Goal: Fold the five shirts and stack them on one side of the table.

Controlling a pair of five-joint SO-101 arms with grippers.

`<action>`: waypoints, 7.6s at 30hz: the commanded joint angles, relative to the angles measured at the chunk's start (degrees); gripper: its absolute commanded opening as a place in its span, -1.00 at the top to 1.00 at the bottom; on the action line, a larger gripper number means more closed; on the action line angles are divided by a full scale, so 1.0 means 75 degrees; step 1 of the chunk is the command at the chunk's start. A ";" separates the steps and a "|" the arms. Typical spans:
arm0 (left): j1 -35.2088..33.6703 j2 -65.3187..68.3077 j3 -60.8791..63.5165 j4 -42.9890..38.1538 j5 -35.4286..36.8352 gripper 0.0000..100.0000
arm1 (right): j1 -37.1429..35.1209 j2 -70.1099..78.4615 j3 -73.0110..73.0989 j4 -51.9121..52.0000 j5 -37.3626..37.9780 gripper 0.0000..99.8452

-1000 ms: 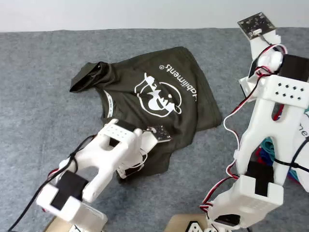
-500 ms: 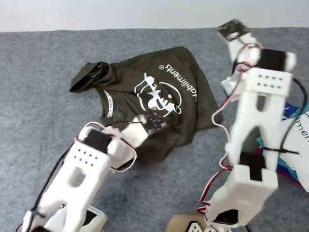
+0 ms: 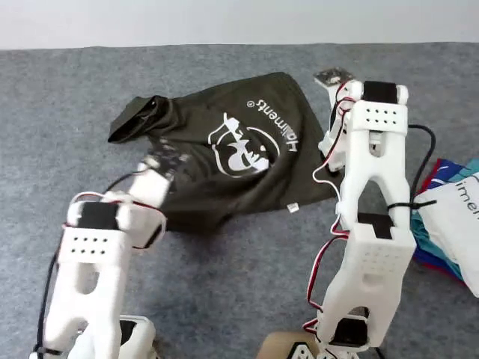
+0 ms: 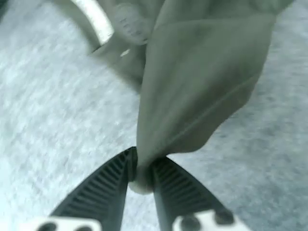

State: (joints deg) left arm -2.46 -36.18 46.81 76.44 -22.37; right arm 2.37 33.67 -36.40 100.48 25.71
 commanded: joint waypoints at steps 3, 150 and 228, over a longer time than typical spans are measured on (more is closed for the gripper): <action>-0.0938 -0.0234 -0.0135 -0.0141 0.0070 0.99 | -0.0346 0.0311 -0.0082 0.0135 -0.0070 0.62; -0.1008 0.0234 -0.9465 -0.1231 -0.0481 0.99 | 0.1272 -0.9266 0.2297 -0.2268 0.2661 0.98; -0.0586 0.6986 -0.8469 0.3235 -0.3833 0.99 | -0.0170 -0.0287 -0.2051 0.0346 0.3774 0.98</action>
State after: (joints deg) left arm -6.77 23.69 -23.25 98.86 -49.54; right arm 1.14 32.88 -49.41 100.48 53.49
